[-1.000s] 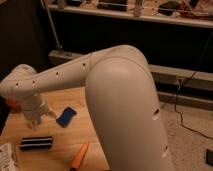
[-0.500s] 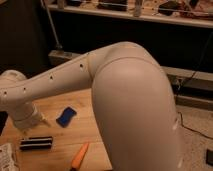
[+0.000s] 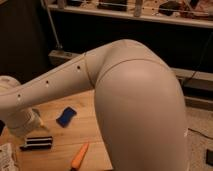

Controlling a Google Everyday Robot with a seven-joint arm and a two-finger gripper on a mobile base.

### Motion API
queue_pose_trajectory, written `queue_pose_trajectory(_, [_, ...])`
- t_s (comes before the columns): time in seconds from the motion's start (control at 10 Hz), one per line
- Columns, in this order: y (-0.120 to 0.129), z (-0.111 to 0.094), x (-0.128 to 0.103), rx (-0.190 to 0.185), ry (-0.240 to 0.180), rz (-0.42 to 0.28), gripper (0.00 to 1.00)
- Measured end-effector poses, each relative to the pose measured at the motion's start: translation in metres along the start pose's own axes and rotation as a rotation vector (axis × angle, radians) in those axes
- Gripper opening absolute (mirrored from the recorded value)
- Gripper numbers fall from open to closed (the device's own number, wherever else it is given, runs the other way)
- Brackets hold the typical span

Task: Stand the bottle upright

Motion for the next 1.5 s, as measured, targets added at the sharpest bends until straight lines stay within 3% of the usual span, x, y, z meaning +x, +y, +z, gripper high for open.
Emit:
queue_pose_trajectory(1.3, [0.0006, 0.0014, 0.0002, -0.002, 0.004, 0.0, 0.65])
queue_pose_trajectory(1.5, [0.0049, 0.001, -0.0058, -0.001, -0.012, -0.013, 0.65])
